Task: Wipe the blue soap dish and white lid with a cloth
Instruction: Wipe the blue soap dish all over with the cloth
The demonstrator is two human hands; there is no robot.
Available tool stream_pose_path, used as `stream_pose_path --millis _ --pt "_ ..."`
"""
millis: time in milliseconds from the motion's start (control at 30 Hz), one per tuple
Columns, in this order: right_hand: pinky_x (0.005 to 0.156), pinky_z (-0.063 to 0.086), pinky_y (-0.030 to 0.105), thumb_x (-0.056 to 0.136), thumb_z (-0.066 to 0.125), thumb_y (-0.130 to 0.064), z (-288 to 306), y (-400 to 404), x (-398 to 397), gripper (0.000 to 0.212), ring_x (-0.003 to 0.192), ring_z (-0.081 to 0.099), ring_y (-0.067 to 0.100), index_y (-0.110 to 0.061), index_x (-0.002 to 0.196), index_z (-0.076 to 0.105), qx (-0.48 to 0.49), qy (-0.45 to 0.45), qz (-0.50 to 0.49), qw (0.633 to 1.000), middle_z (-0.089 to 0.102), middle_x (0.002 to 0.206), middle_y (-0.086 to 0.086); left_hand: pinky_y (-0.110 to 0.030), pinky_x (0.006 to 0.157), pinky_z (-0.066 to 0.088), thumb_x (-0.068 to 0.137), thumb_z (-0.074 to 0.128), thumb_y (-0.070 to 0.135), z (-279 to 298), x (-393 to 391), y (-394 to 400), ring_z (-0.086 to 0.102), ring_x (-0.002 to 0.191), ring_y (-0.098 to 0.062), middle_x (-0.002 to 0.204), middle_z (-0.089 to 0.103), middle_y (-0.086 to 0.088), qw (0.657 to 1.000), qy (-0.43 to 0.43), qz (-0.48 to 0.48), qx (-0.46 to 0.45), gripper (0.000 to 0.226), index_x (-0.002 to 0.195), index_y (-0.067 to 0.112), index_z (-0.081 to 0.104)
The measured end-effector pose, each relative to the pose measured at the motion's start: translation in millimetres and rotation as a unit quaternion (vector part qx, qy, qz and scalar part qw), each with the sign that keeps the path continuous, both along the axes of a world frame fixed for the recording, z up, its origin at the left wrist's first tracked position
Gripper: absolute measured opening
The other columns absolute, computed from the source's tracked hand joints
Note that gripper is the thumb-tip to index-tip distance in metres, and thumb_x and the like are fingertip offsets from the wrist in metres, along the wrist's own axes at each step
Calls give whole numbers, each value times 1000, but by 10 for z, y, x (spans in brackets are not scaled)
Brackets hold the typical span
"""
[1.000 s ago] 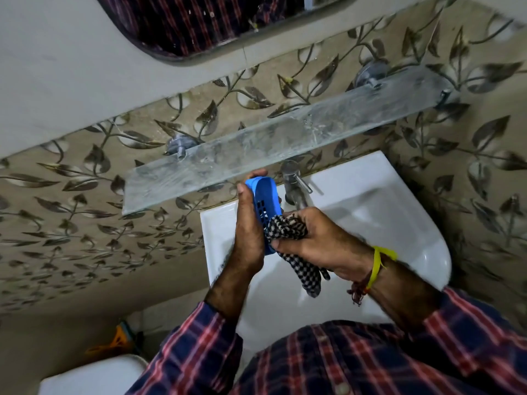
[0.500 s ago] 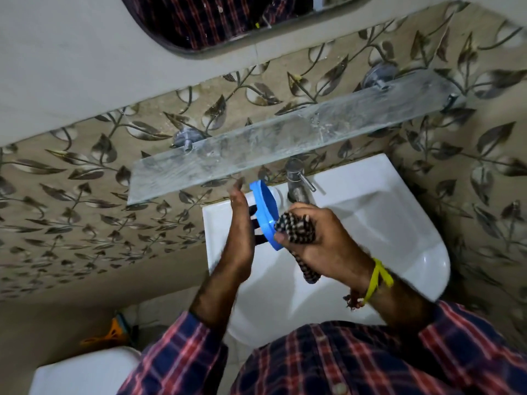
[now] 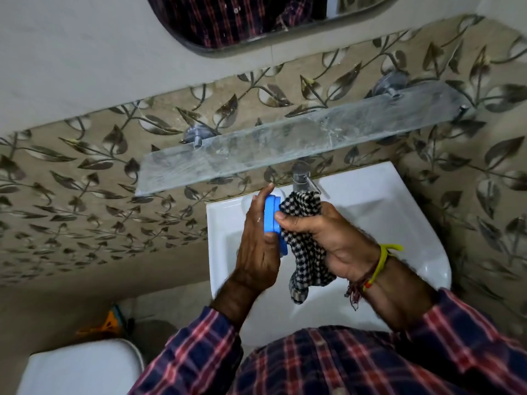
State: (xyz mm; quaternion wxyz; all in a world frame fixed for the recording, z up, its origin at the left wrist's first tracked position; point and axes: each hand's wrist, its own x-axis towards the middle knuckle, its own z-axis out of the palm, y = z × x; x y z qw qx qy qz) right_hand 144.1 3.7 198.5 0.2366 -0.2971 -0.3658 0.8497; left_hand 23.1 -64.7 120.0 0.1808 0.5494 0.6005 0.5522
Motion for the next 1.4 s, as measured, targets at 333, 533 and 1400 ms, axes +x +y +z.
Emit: stream_pose_path --millis 333,533,1400 --pt "76 59 36 84 73 -5 -160 -43 65 14 83 71 23 3 95 69 205 -74 30 975 74 88 15 -23 80 52 106 4 46 273 167 125 67 87 -8 92 71 7 950 -303 24 -68 70 139 3 48" --pt "64 55 30 78 77 -6 -136 100 216 19 71 68 20 4 93 72 123 -96 -32 987 73 85 17 -37 72 60 85 21 81 328 -64 187 72 77 -25 90 74 -12 799 -578 24 -163 86 93 21 82" --pt "89 55 39 64 63 -2 -232 -356 20 66 108 62 21 -23 127 64 572 -323 -1 754 61 122 -5 -41 96 54 89 27 76 160 176 -63 68 115 -23 127 70 -4 754 -625 -27 -198 80 142 23 56"
